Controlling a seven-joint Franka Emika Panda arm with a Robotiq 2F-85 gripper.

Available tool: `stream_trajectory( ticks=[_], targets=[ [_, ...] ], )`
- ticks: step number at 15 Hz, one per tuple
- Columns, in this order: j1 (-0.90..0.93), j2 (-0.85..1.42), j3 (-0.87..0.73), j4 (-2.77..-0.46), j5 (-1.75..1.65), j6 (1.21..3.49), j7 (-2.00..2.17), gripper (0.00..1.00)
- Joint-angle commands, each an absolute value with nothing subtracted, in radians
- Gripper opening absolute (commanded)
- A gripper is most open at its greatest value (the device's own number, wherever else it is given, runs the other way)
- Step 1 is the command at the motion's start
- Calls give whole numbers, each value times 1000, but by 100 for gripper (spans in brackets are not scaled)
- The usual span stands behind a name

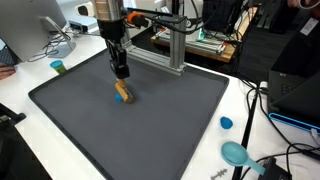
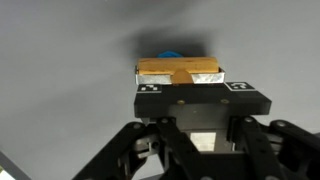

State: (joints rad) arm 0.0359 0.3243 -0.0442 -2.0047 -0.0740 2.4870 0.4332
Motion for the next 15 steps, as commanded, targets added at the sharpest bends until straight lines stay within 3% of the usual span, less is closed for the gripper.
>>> stream_trajectory(
  ticks=[1, 15],
  targets=[
    [54, 363, -70, -1997, -72, 2583, 473, 22],
    [14, 389, 0, -1987, 17, 2646, 145, 22]
  ],
)
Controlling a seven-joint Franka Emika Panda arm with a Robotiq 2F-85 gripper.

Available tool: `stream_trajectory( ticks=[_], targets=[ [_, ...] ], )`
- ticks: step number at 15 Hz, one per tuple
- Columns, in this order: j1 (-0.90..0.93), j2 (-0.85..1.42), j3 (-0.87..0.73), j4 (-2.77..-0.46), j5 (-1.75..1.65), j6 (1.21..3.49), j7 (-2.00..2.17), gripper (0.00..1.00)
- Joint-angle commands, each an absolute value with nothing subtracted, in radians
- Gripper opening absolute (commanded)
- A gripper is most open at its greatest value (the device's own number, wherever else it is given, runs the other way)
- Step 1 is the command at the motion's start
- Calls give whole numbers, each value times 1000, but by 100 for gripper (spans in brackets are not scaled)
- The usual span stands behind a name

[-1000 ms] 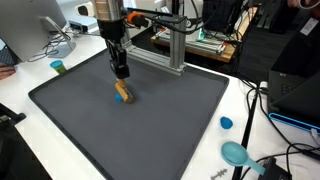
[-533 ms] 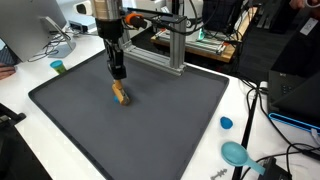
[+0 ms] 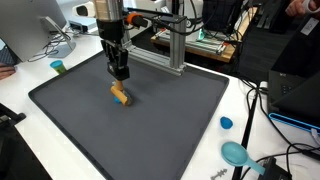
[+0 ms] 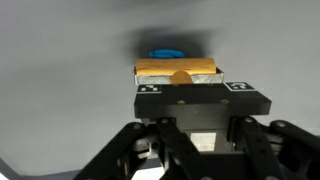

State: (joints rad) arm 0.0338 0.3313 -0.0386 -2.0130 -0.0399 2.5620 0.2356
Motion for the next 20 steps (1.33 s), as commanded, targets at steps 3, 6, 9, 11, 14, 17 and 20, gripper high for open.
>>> stream_trajectory(
  ticks=[3, 6, 9, 11, 14, 17, 20],
  targets=[
    [10, 428, 3, -1959, 9, 2653, 96, 22],
    [14, 457, -5, -1939, -7, 2659, 88, 22],
    [3, 440, -13, -1935, 3, 2689, 93, 22],
    [-13, 392, -10, -1955, 39, 2715, 101, 22],
    [-42, 327, 12, -1993, 85, 2728, 49, 22],
    [-59, 267, 25, -2033, 71, 2704, -62, 22],
    [-99, 225, 82, -2071, 136, 2655, -249, 22]
  ],
)
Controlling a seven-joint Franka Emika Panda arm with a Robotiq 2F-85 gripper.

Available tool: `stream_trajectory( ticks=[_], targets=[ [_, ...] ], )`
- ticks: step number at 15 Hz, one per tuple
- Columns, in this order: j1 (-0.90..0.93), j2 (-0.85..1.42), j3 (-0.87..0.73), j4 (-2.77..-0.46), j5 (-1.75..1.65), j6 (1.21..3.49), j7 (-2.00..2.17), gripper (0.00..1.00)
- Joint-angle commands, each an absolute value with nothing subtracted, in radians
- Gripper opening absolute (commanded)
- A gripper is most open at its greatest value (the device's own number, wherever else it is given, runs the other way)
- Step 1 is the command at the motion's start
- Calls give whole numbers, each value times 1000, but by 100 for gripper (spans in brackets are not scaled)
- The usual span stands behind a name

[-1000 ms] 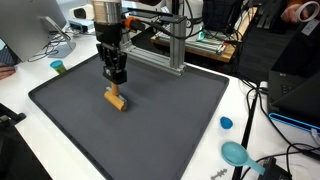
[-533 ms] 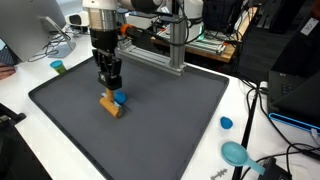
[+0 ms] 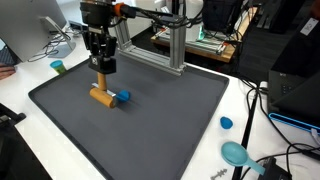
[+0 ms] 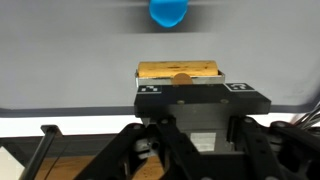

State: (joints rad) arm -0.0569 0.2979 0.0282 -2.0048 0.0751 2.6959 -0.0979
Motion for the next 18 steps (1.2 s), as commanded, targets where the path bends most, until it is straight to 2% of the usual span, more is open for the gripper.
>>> stream_trajectory(
  ticks=[1, 3, 4, 6, 7, 12, 18],
  targets=[
    [-105, 218, 90, -2079, 149, 2627, -294, 22],
    [-120, 219, 104, -2075, 207, 2572, -362, 22],
    [-80, 252, 68, -2053, 138, 2606, -274, 47],
    [-88, 250, 77, -2060, 169, 2588, -316, 47],
    [-90, 250, 78, -2061, 171, 2587, -321, 22],
    [-117, 253, 80, -2011, 78, 2487, -584, 22],
    [-117, 258, 67, -1861, 27, 2212, -853, 22]
  ],
)
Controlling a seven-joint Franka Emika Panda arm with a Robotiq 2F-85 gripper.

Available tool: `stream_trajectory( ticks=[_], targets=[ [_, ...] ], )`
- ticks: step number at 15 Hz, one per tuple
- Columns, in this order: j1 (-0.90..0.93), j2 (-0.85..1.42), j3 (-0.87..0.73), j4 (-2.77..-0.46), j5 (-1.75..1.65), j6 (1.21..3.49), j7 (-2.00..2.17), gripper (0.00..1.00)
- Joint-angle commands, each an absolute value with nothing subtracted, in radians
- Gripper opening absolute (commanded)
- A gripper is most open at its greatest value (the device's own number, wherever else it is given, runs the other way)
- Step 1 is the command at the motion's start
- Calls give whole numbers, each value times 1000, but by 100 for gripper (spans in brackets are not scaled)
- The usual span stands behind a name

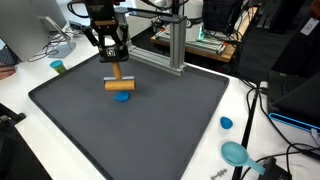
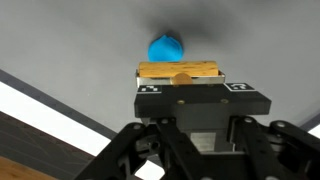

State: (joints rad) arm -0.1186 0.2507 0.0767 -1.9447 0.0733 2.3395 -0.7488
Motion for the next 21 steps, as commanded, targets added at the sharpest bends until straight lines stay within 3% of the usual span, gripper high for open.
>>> stream_trajectory(
  ticks=[1, 10, 11, 13, 14, 21],
  targets=[
    [-113, 265, 65, -1839, 14, 2175, -892, 22],
    [-102, 310, 62, -1786, -15, 2106, -1148, 22],
    [-103, 317, 62, -1780, -14, 2106, -1152, 47],
    [-103, 323, 62, -1781, -15, 2107, -1151, 47],
    [-99, 330, 64, -1786, -28, 2131, -1163, 22],
    [-94, 361, 73, -1807, -115, 2245, -1272, 22]
  ],
)
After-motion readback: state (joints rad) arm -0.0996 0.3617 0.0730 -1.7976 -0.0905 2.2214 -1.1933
